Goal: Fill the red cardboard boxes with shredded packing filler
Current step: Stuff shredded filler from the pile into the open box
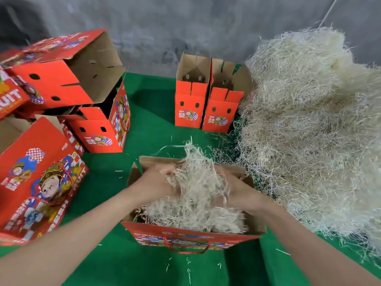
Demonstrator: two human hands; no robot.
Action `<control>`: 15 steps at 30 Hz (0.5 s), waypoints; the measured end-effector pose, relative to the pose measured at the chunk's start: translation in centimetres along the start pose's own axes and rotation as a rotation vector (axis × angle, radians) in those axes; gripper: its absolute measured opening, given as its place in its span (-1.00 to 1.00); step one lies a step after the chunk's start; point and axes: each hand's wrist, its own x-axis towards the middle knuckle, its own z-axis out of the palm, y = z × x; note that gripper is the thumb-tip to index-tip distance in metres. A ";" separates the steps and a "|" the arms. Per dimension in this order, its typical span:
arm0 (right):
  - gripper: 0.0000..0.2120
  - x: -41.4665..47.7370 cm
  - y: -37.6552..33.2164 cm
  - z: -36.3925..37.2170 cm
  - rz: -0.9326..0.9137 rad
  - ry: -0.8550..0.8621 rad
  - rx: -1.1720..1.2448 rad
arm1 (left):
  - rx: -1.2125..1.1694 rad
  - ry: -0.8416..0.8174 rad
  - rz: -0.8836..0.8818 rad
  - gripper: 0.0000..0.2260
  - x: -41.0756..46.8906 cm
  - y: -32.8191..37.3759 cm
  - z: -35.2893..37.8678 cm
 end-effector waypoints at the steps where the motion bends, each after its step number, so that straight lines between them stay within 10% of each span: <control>1: -0.32 0.8 -0.2 0.9 0.012 0.005 -0.005 | -0.069 -0.047 -0.006 -0.71 0.2 0.4 1.2; 5: -0.63 2.3 0.5 1.4 0.047 0.097 -0.047 | -0.527 -0.242 -0.262 -0.85 -0.2 0.7 0.2; 11: -0.47 1.4 3.3 -1.1 0.295 0.108 -0.412 | 0.352 -0.147 -0.162 -0.77 0.2 -0.5 -2.1; 15: -0.69 2.3 1.4 0.1 0.173 -0.024 -0.229 | 0.158 -0.332 -0.149 -0.44 0.7 0.1 -1.4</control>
